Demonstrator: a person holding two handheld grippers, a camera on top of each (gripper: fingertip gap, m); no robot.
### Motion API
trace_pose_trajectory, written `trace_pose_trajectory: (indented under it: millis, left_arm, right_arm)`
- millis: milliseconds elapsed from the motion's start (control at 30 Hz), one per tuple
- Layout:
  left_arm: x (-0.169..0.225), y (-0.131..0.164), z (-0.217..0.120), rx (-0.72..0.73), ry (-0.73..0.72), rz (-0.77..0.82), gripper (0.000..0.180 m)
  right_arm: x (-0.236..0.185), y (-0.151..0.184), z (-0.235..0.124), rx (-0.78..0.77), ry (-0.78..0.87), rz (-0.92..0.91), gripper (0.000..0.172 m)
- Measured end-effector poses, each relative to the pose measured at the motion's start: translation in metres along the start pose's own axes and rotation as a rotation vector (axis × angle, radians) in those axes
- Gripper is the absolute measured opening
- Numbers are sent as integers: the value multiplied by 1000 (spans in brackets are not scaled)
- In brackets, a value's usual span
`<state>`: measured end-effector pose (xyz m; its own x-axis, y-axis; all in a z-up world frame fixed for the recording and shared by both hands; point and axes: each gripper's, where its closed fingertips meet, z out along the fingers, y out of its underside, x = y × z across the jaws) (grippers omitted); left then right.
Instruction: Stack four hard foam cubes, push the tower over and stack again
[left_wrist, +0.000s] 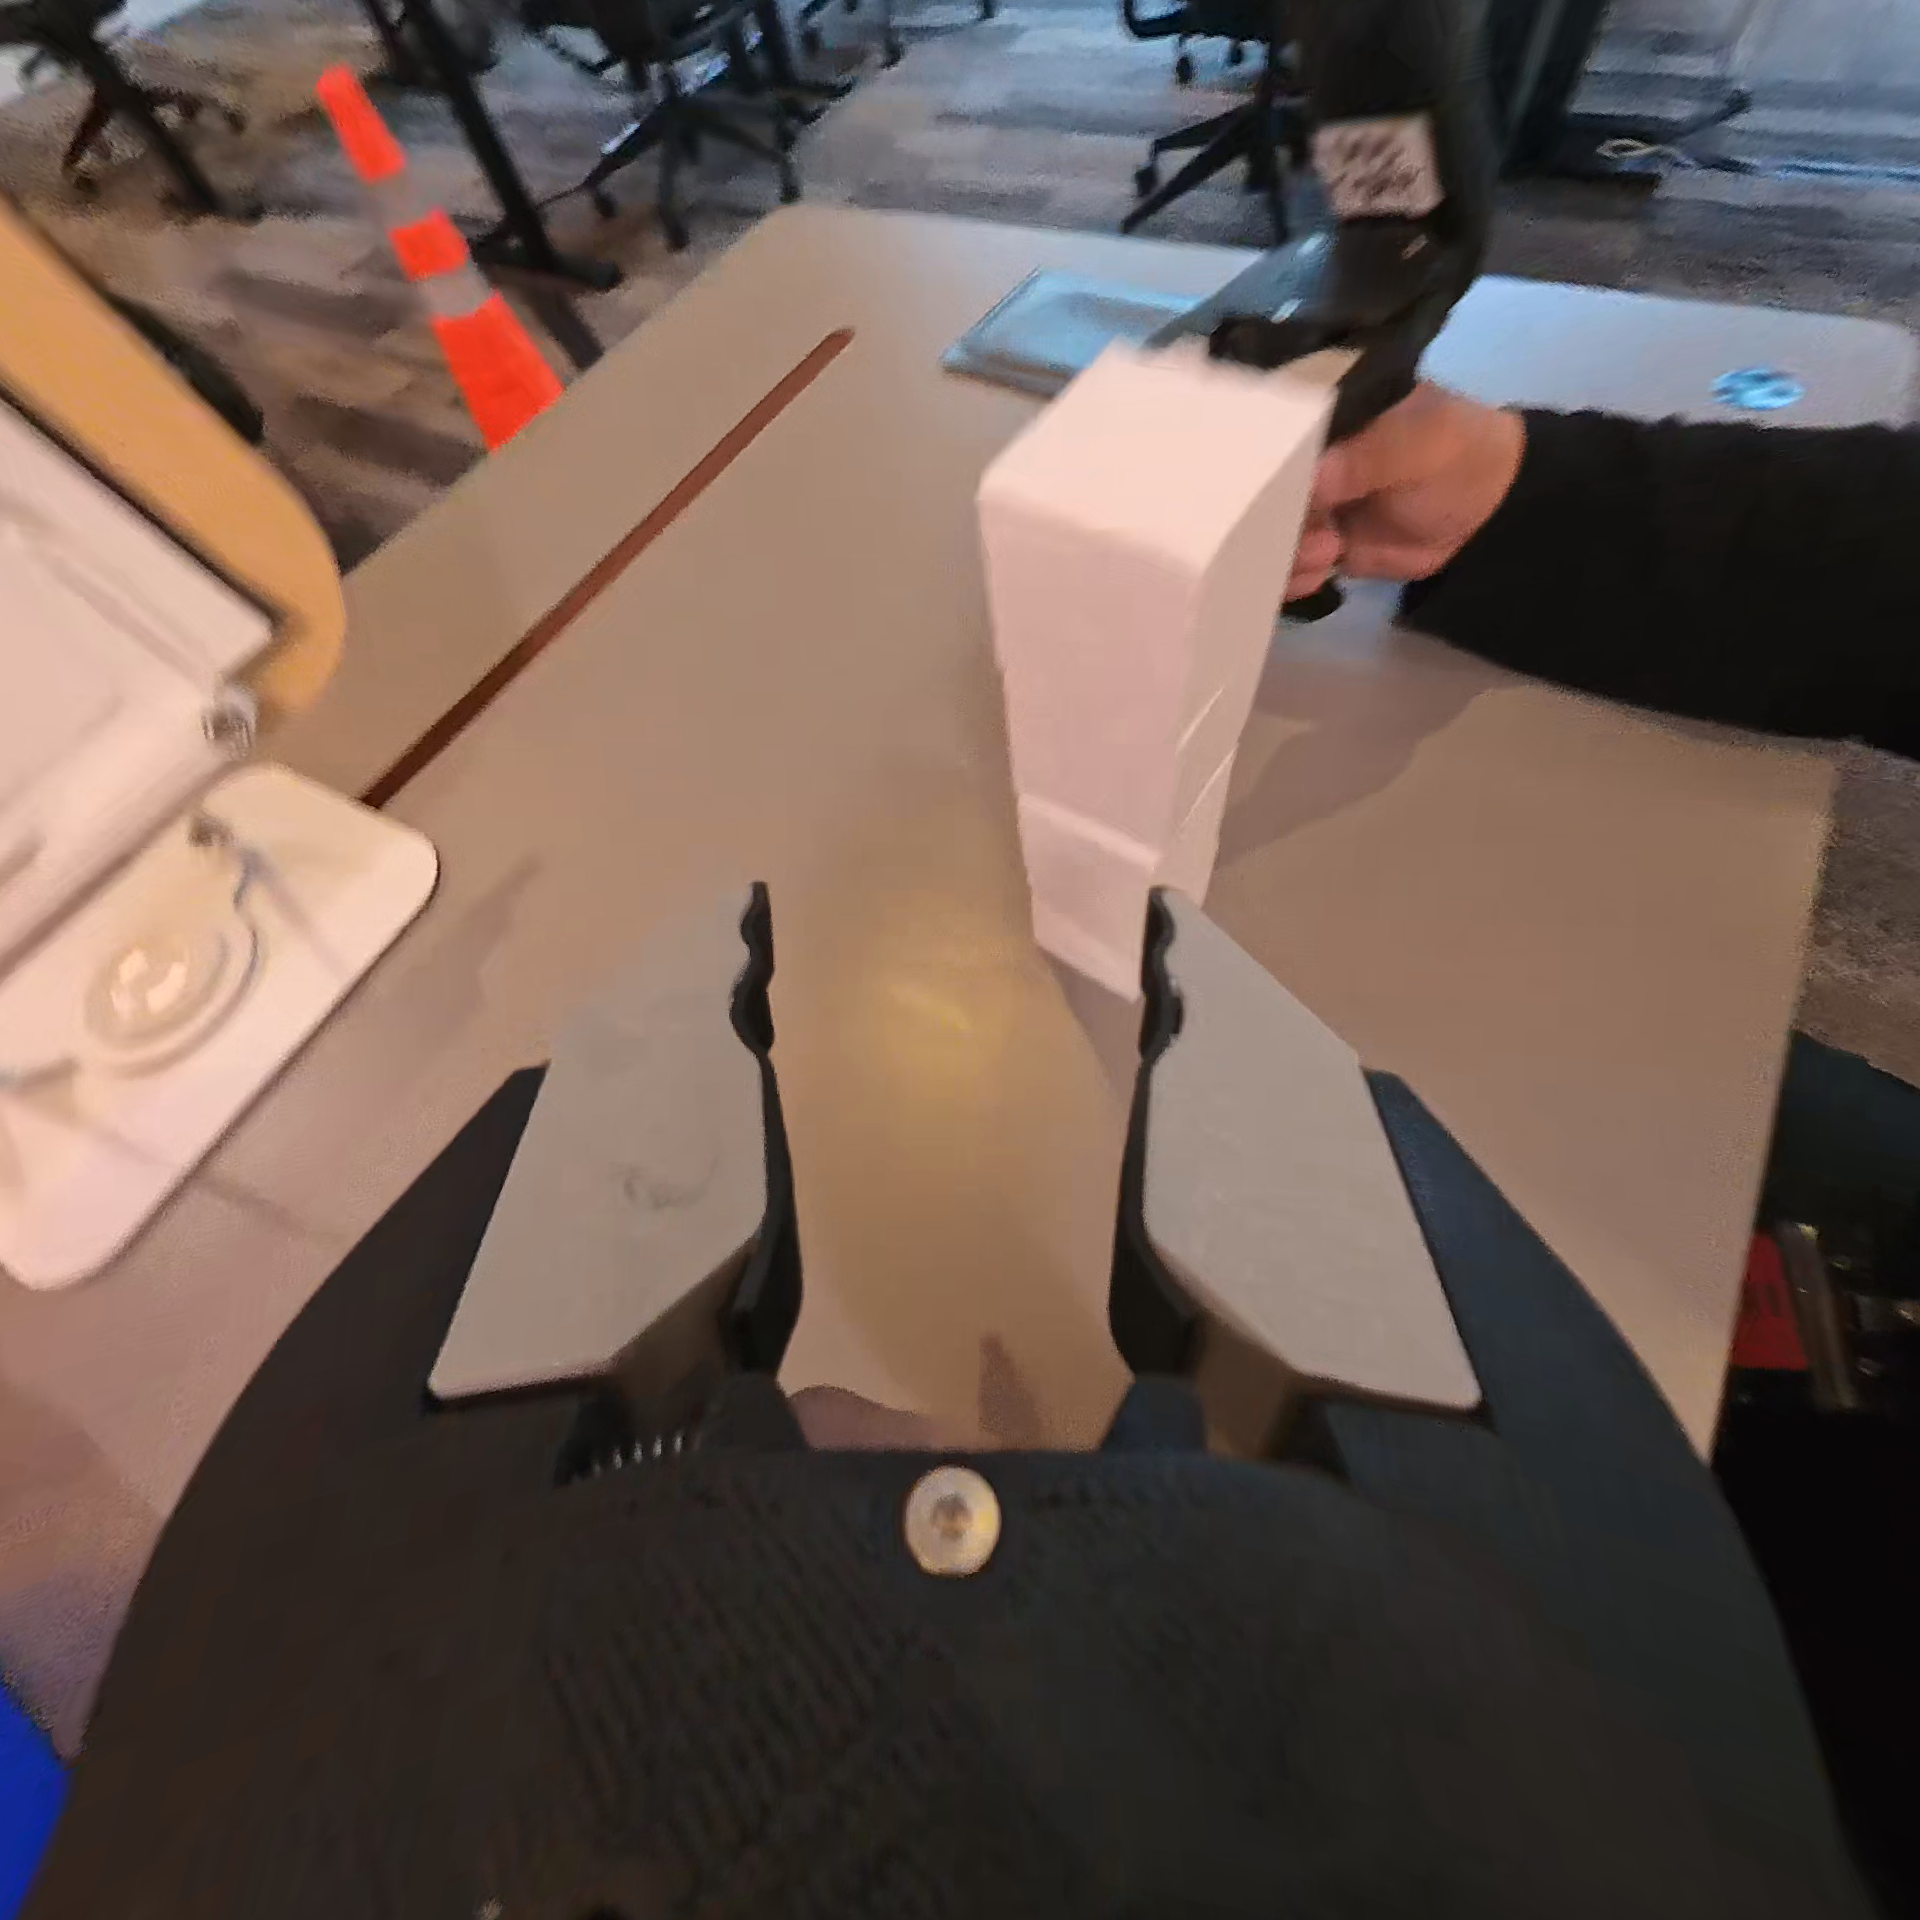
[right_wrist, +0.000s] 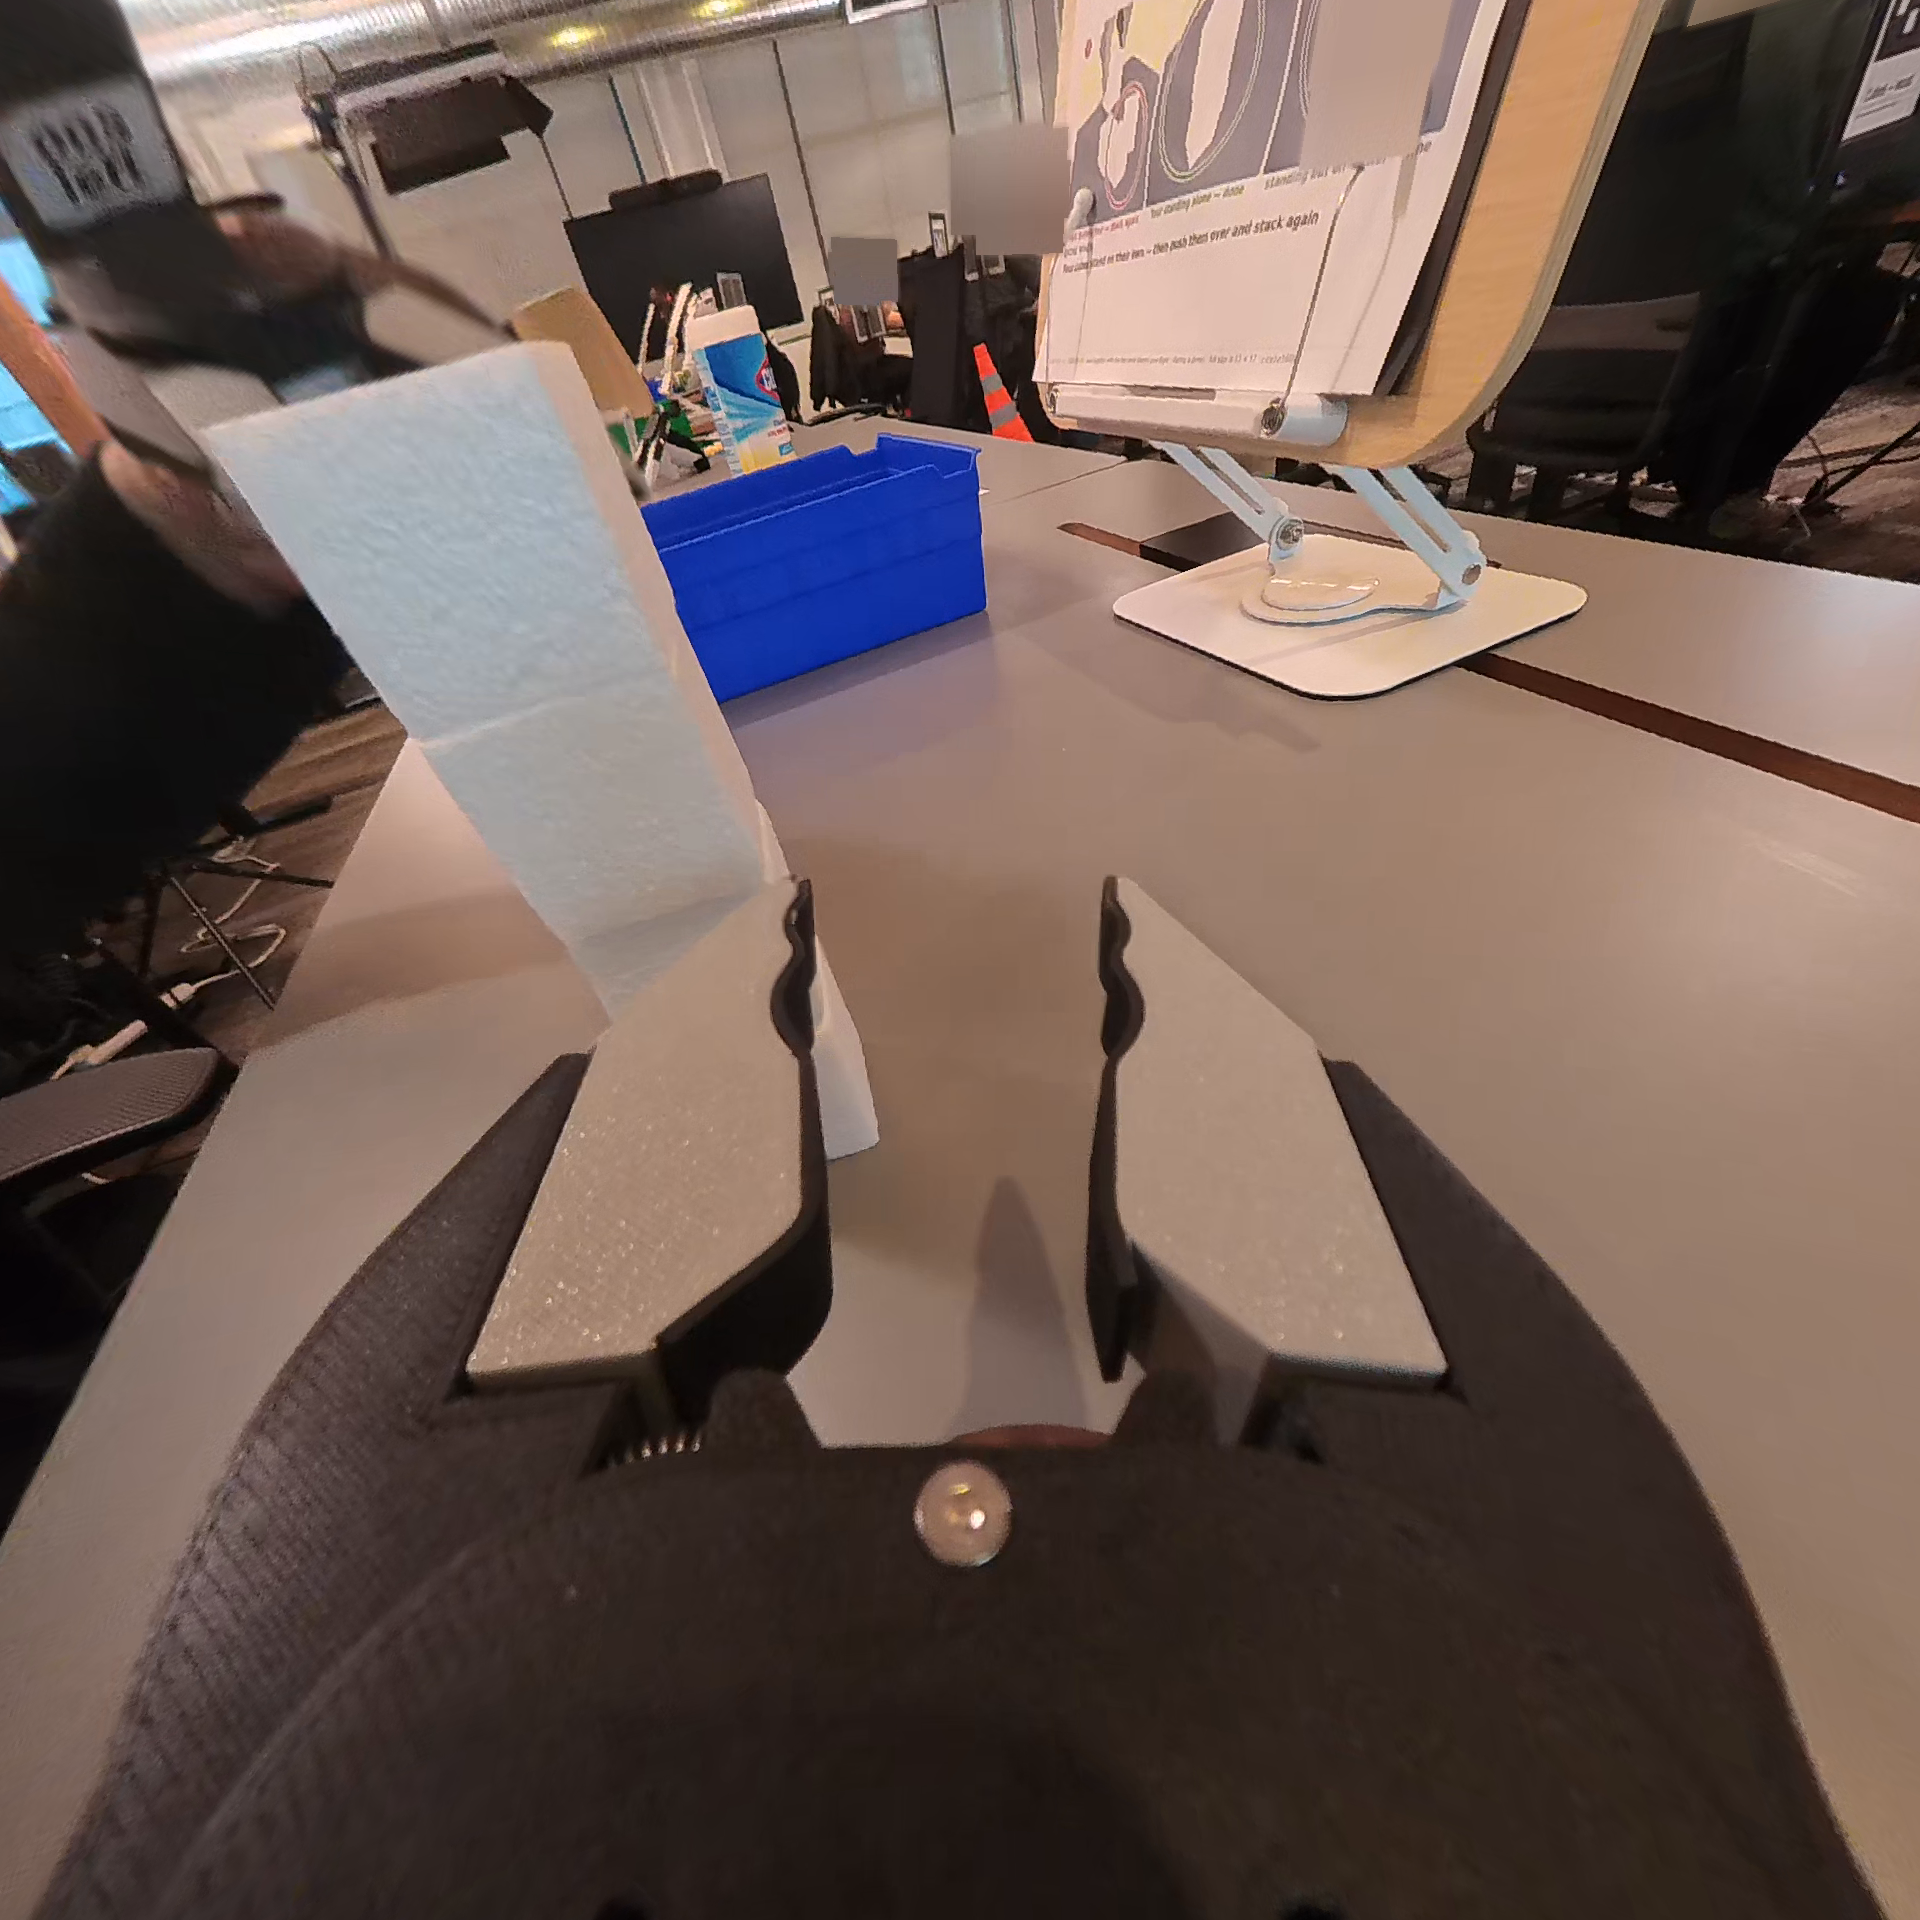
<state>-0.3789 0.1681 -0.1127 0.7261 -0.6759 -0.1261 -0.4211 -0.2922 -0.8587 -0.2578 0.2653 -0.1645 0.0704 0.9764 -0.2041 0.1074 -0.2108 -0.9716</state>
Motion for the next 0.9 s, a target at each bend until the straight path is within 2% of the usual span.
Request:
trace_pose_trajectory:
  millis: [100,167,267,300,367,467,600,733,900]
  left_arm:
    - [-18,52,17,-62,-94,-112,53]
    - [-38,80,31,-122,-195,-164,36]
    - [-51,102,56,-163,-241,-189,16]
    - [-57,105,63,-164,-268,-185,2]
    - [-70,107,72,-135,-336,-178,0]
    - [-81,113,77,-97,-386,-172,0]
    - [-77,116,75,-117,-378,-109,0]
    - [-71,110,74,-123,-396,-57,2]
    - [-68,110,75,-106,-366,-101,4]
  right_arm:
    - [3,6,1,-6,26,0,53]
    - [1,10,0,-12,51,-5,53]
    - [-18,13,-7,-20,74,-66,47]
    - [-26,14,-10,-24,79,-90,44]
    - [-48,21,-16,-38,70,-132,34]
    - [-89,28,-29,-30,55,-238,0]
    - [-131,51,-26,-140,22,-294,0]
    - [-152,64,1,-281,12,-343,0]
    - [-143,79,35,-457,28,-391,0]
